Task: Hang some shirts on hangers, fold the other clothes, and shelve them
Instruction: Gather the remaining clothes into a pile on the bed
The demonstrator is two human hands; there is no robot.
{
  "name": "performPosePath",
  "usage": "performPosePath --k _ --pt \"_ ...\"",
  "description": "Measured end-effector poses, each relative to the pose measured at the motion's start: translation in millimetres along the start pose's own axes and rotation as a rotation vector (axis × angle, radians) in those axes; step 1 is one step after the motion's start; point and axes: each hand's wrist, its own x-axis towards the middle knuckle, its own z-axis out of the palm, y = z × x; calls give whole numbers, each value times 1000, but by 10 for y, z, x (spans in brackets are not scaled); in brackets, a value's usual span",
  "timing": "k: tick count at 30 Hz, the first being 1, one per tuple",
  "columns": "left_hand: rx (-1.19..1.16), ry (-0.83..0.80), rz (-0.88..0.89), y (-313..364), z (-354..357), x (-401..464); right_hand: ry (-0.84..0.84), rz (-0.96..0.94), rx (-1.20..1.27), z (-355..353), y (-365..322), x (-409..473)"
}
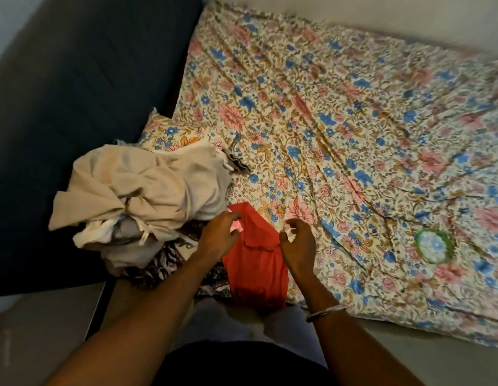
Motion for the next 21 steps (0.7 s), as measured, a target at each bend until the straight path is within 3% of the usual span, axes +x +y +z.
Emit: performPosePath --k 4,8,11,17,21 --pt "-162 -182 -234 -72 717 202 -264 135 -55 230 479 267" --pt "-327 -234 -485 -282 1375 287 -504 182 -110 496 912 444" --pt "-299 -315 -492 -392 1595 243 -629 159 -138 674 1093 564" --pt "-353 -271 -508 -278 1404 116 -778 218 -252 1058 1275 757" --pt "-316 -243 -422 -189 1072 12 -730 343 122 856 896 659"
